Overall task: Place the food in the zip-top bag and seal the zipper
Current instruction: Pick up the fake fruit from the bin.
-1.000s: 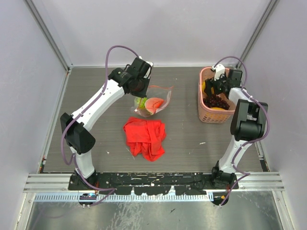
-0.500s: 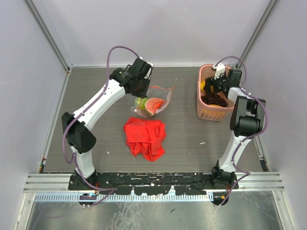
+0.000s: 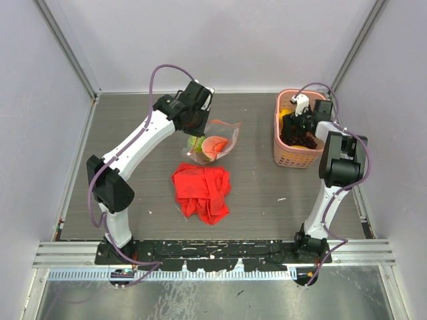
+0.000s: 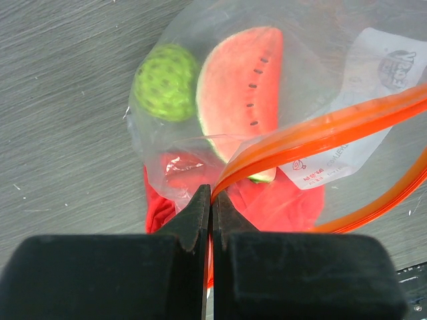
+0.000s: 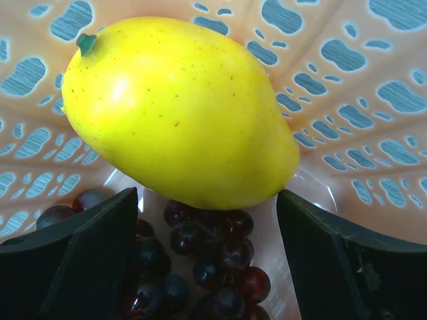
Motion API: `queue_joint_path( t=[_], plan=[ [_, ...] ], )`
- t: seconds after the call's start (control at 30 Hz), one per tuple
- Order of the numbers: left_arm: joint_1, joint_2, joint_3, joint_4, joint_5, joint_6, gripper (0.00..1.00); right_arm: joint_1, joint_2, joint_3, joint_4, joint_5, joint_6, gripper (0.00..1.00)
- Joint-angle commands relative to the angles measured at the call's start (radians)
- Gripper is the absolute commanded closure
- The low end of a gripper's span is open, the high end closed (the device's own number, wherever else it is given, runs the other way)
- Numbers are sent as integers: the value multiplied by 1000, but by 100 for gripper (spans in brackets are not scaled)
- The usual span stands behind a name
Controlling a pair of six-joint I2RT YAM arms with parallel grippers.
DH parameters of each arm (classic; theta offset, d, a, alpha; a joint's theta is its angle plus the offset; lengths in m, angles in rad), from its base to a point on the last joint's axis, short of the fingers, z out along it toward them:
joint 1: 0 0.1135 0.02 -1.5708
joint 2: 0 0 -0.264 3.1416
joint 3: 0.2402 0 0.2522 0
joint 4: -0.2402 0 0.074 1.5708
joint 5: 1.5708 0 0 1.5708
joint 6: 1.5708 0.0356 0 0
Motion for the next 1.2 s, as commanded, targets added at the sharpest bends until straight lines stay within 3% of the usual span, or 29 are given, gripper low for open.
queue_joint_path(
  t=[0.0, 0.13, 0.33, 0.8, 1.07, 1.17],
  plan=[
    [2, -3, 27, 19, 7, 13, 100, 0, 6, 8, 74, -65, 29, 10],
    [1, -4, 26, 19, 4, 12, 100, 0, 14, -11, 148, -78, 65, 6],
    [1, -6, 26, 19, -1, 15, 100, 0, 34, -9, 165, -83, 61, 8],
    [1, -3, 40, 5, -3, 18, 100, -1, -64, 16, 58, -130, 61, 40],
    [1, -17, 34, 9, -1, 19, 100, -2, -157, -24, 61, -125, 82, 51],
    [1, -23, 28, 11, -1, 17, 100, -2, -169, -31, 69, -130, 91, 51]
  ],
)
